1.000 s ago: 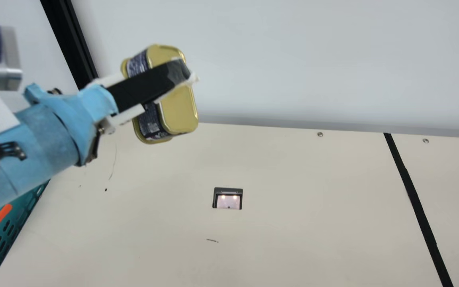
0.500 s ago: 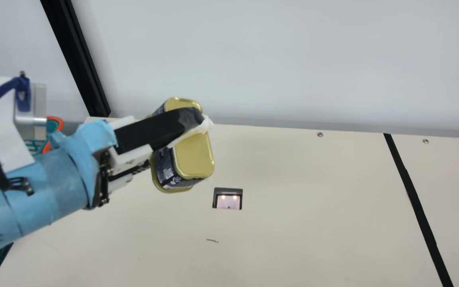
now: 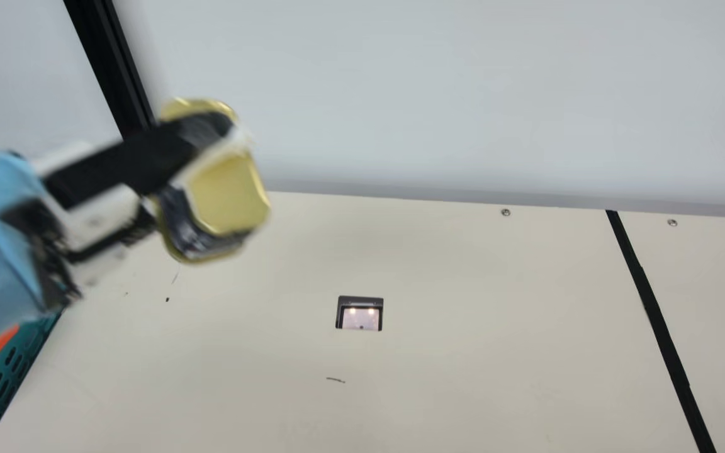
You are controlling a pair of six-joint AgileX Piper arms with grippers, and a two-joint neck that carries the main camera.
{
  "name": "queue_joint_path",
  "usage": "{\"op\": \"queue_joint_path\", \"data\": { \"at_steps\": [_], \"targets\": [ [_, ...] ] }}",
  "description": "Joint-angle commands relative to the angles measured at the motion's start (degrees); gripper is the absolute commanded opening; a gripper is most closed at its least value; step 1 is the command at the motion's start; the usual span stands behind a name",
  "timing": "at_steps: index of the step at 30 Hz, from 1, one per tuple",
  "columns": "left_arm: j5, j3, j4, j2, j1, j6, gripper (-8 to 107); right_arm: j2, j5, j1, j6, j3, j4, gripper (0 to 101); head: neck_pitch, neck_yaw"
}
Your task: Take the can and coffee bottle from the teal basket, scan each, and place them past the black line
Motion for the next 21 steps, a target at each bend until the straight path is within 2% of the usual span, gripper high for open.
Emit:
{"op": "queue_joint_path", "data": {
  "at_steps": [1,2,4,12,15,18,21],
  "targets": [
    [-2.3,0.3,0.1,-1.7,1.8,-2.9,10,0.0,0.0,0.0,0.0,0.0,0.0,101,-0.4,0.0],
    [-1.1,0.0,-0.1,-1.0,0.9,-0.2,10,0.0,0.0,0.0,0.0,0.0,0.0,101,-0.4,0.0],
    [-2.6,0.3,-0.1,-1.8,1.8,-1.1,10,0.0,0.0,0.0,0.0,0.0,0.0,101,-0.4,0.0],
    [-2.5,0.3,-0.1,-1.7,1.8,-1.1,10,0.0,0.0,0.0,0.0,0.0,0.0,101,-0.4,0.0],
    [-2.4,-0.1,2.0,-1.7,1.8,-3.0,10,0.0,0.0,0.0,0.0,0.0,0.0,101,-0.4,0.0],
    [-4.8,-1.1,3.7,-2.1,1.2,-4.1,10,0.0,0.0,0.0,0.0,0.0,0.0,101,-0.4,0.0],
    [-10.2,-2.4,4.9,-3.1,-0.3,-5.0,10,0.0,0.0,0.0,0.0,0.0,0.0,101,-0.4,0.0]
  ]
}}
